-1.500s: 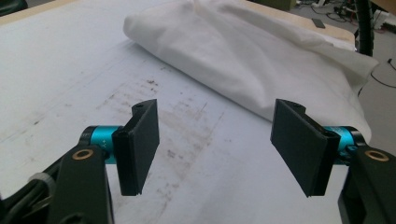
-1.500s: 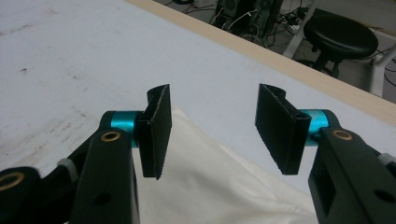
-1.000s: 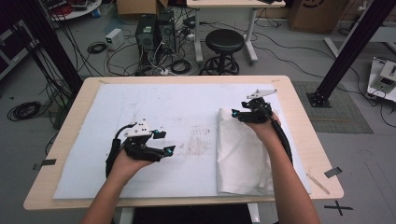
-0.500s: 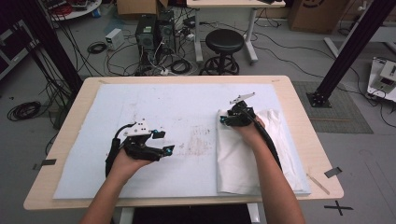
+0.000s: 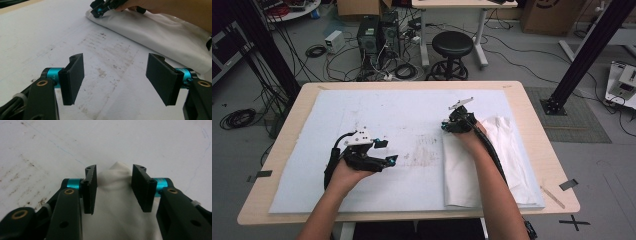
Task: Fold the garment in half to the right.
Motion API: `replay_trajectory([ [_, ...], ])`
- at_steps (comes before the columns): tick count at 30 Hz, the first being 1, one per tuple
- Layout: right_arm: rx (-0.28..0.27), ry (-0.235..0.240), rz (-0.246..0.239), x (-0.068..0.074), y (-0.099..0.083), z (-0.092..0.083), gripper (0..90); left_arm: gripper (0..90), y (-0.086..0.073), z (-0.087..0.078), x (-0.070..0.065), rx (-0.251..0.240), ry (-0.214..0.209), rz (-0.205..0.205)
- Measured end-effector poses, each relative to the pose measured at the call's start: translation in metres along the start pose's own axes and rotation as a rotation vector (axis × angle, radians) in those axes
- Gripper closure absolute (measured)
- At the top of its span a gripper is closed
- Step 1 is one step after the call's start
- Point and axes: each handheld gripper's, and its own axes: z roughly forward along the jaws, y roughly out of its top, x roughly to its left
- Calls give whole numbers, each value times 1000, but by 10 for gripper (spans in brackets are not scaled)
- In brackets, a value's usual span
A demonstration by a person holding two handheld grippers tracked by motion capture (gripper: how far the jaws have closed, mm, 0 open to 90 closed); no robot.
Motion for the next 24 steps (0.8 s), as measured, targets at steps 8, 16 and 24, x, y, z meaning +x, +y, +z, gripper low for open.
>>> replay_trajectory([
  [8, -64, -51, -21, -5, -2, -39, 449, 310, 1, -2, 1, -15, 6, -2],
  [16, -95, -147, 65, -40, -25, -82, 438, 310, 2, -4, 0, -21, 9, 1],
  [24, -90, -215, 150, -68, -51, -98, 430, 310, 1, -3, 1, -16, 12, -2],
])
